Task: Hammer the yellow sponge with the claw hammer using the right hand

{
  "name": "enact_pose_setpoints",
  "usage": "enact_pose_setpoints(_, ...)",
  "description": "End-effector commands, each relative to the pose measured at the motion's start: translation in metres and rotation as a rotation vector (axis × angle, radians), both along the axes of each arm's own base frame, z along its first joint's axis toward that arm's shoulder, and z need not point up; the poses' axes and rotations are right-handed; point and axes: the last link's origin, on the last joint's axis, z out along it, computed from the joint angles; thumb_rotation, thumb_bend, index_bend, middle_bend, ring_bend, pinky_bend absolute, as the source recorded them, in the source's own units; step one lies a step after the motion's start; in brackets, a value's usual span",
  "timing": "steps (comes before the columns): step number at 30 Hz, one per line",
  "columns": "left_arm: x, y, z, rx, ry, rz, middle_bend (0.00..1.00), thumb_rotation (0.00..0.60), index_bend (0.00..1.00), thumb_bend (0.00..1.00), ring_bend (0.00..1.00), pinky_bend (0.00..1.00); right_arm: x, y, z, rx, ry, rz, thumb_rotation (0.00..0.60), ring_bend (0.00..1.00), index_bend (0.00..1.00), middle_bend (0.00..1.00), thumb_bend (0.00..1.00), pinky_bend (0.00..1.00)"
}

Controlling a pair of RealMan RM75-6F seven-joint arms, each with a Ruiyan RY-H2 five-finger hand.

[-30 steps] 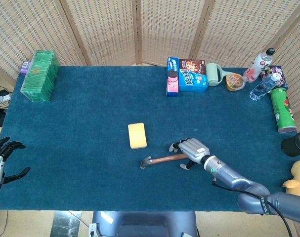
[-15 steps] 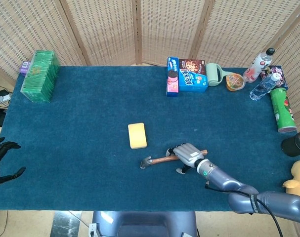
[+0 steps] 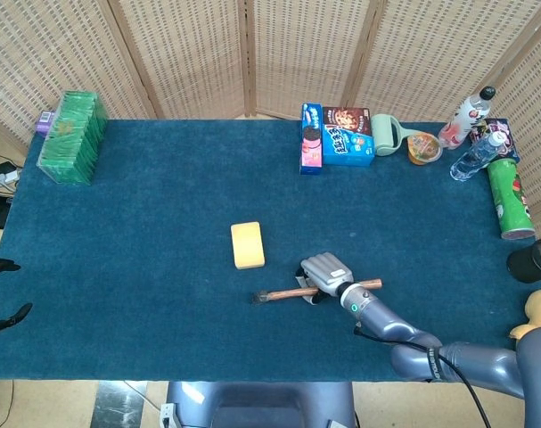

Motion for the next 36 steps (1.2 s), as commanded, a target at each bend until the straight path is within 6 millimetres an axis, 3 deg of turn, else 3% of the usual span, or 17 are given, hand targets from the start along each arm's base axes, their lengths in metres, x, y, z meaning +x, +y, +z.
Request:
enact_pose_setpoints(1, 0.001, 0.0, 0.0, 0.001, -0.001, -0.005, 0.28, 0.6, 0.32, 0.22, 0.11, 0.1, 0.0, 0.001, 0.003, -0.003, -0.026, -0.009, 0.6, 0.96, 0.8, 0.84, 0.47, 0.87)
enact_pose_setpoints(15, 0.004, -0.002, 0.0, 0.0, -0.003, -0.015, 0.28, 0.6, 0.32, 0.22, 0.11, 0.1, 0.002, 0.0, 0.027, 0.029, -0.213, -0.17, 0.6, 1.0, 0.82, 0.9, 0.47, 0.96)
enact_pose_setpoints(19, 0.006, -0.002, 0.0, 0.001, 0.001, -0.022, 0.28, 0.6, 0.32, 0.22, 0.11, 0.1, 0.002, -0.001, 0.033, 0.038, -0.319, -0.264, 0.6, 1.0, 0.82, 0.92, 0.46, 0.99)
enact_pose_setpoints(24, 0.018, 0.0, 0.002, 0.012, 0.014, -0.059, 0.28, 0.6, 0.32, 0.22, 0.11, 0.1, 0.006, -0.008, 0.046, 0.031, -0.59, -0.466, 0.6, 1.0, 0.83, 0.95, 0.46, 1.0)
enact_pose_setpoints(31, 0.031, 0.0, -0.005, -0.012, 0.027, -0.085, 0.29, 0.6, 0.32, 0.22, 0.11, 0.1, 0.007, -0.019, 0.058, -0.034, -0.764, -0.519, 0.6, 1.0, 0.85, 0.98, 0.48, 1.0)
enact_pose_setpoints(36, 0.038, -0.002, -0.01, -0.028, 0.038, -0.09, 0.29, 0.6, 0.32, 0.22, 0.11, 0.1, 0.008, -0.031, 0.057, -0.055, -0.758, -0.504, 0.6, 1.0, 0.85, 0.99, 0.49, 1.0)
